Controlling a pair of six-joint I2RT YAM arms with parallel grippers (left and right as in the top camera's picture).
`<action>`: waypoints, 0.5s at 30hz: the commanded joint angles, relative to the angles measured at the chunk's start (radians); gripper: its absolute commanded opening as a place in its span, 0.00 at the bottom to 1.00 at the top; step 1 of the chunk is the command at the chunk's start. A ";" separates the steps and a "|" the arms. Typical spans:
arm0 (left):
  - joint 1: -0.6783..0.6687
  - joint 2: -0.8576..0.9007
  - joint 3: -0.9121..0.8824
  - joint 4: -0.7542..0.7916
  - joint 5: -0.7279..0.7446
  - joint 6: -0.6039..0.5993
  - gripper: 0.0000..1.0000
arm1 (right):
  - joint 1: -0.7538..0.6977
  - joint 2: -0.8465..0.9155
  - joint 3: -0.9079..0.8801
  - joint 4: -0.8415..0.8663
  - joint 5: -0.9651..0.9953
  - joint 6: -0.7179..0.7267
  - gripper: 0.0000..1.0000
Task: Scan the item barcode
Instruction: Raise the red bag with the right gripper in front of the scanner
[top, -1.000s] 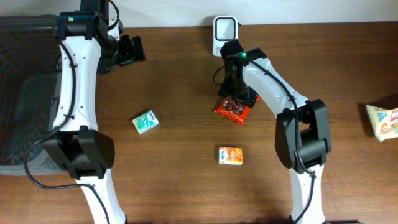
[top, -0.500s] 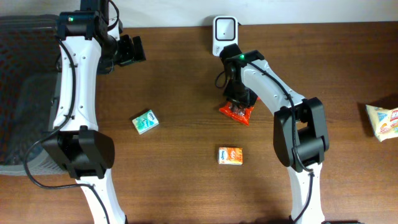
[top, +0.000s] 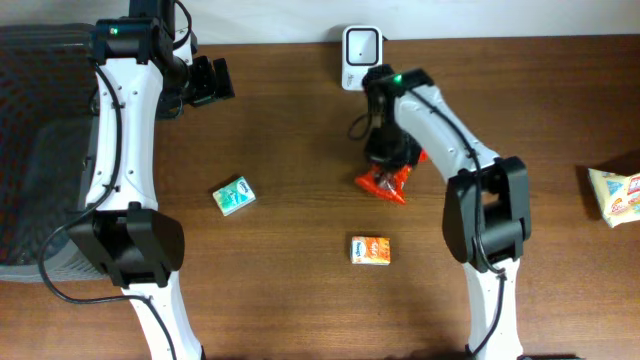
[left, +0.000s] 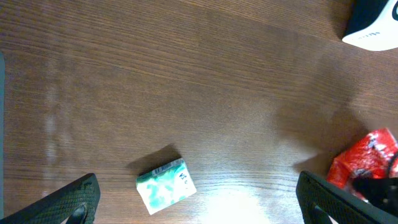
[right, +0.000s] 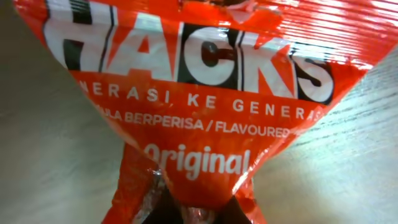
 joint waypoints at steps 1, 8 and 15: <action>0.000 0.002 0.006 -0.001 0.010 0.016 0.99 | -0.063 -0.002 0.166 -0.056 -0.183 -0.163 0.04; 0.000 0.002 0.006 -0.001 0.010 0.016 0.99 | -0.159 -0.002 0.312 -0.082 -0.581 -0.322 0.04; 0.000 0.002 0.006 -0.001 0.010 0.016 0.99 | -0.247 -0.002 0.313 -0.078 -0.997 -0.448 0.04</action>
